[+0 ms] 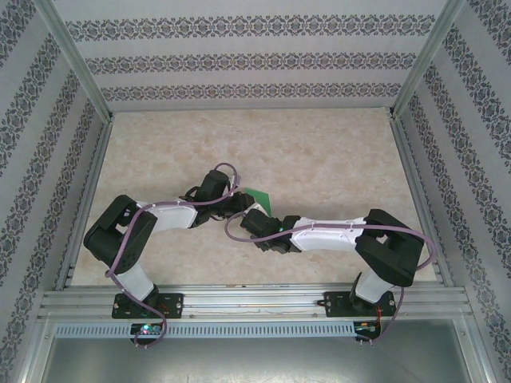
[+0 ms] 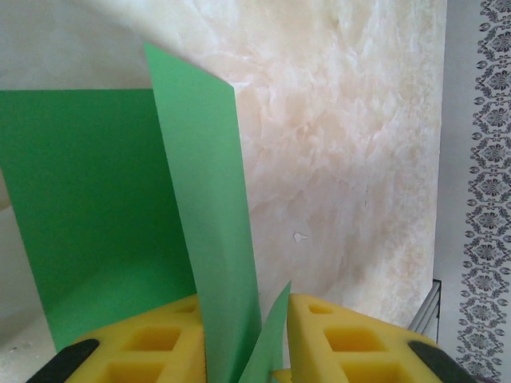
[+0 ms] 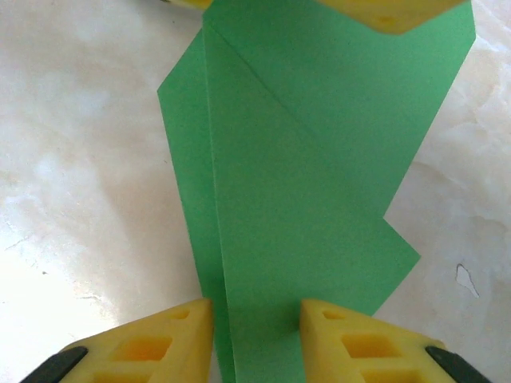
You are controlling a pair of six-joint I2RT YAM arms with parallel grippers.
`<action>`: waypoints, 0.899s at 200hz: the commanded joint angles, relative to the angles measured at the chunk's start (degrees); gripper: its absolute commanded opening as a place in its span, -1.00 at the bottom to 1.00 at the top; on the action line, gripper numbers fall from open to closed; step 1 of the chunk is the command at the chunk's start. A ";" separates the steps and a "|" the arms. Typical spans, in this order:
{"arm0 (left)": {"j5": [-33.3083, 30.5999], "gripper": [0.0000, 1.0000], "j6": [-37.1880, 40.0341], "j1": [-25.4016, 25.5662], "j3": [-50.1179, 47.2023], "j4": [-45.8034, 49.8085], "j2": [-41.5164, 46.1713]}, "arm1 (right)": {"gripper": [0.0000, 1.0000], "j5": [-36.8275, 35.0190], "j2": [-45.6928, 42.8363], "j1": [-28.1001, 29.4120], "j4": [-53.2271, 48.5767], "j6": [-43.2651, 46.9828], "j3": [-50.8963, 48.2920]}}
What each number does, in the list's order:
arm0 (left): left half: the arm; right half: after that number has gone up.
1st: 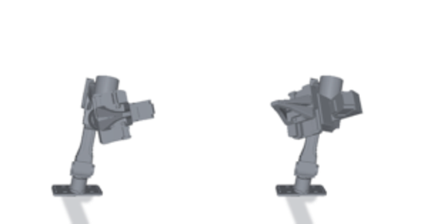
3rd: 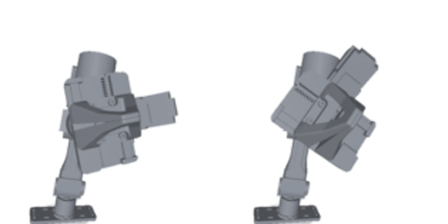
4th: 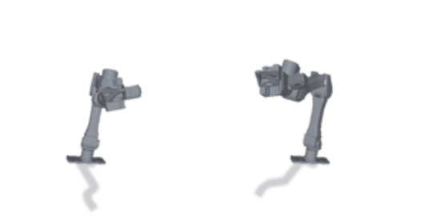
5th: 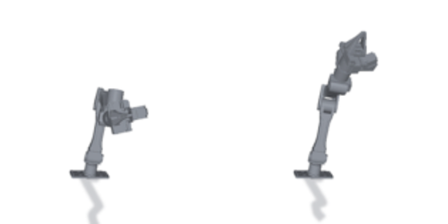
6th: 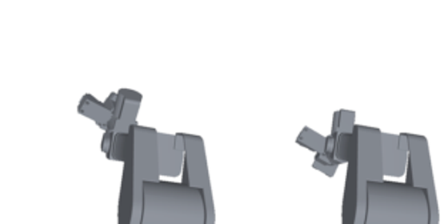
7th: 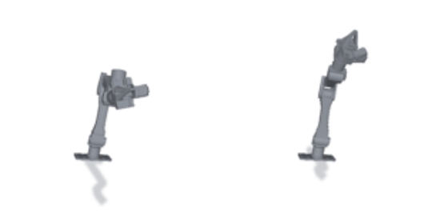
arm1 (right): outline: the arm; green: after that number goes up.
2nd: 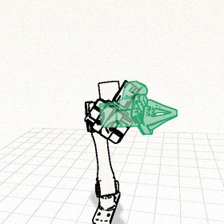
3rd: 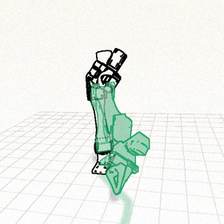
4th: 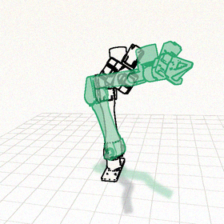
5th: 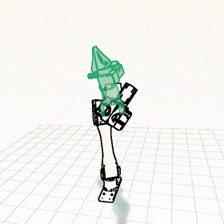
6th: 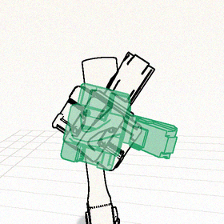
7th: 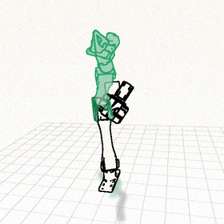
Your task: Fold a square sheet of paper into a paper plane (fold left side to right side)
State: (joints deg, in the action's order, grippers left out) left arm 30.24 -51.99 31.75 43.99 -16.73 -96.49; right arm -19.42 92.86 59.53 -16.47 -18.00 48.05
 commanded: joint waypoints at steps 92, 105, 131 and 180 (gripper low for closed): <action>-0.65 -0.31 0.42 -0.63 1.11 2.92 3.44 | -0.78 -3.08 1.19 0.55 -2.56 -0.81 -0.59; -1.12 -0.27 0.90 -0.87 1.01 3.88 4.27 | -0.87 -3.08 1.15 0.50 -2.55 -0.79 -0.68; -1.15 -0.18 1.41 -2.48 -0.43 5.42 6.93 | -1.00 -2.60 1.10 0.50 -2.45 -0.71 -0.77; 1.40 -0.10 2.47 -11.15 -6.22 8.45 16.62 | -1.00 0.73 -2.00 -0.91 -1.32 -0.37 -2.35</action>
State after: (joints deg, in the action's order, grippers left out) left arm 29.58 -51.03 24.99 40.73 -10.66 -84.44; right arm -20.95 93.14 59.75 -16.99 -18.39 47.42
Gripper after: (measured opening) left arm 0.444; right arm 0.057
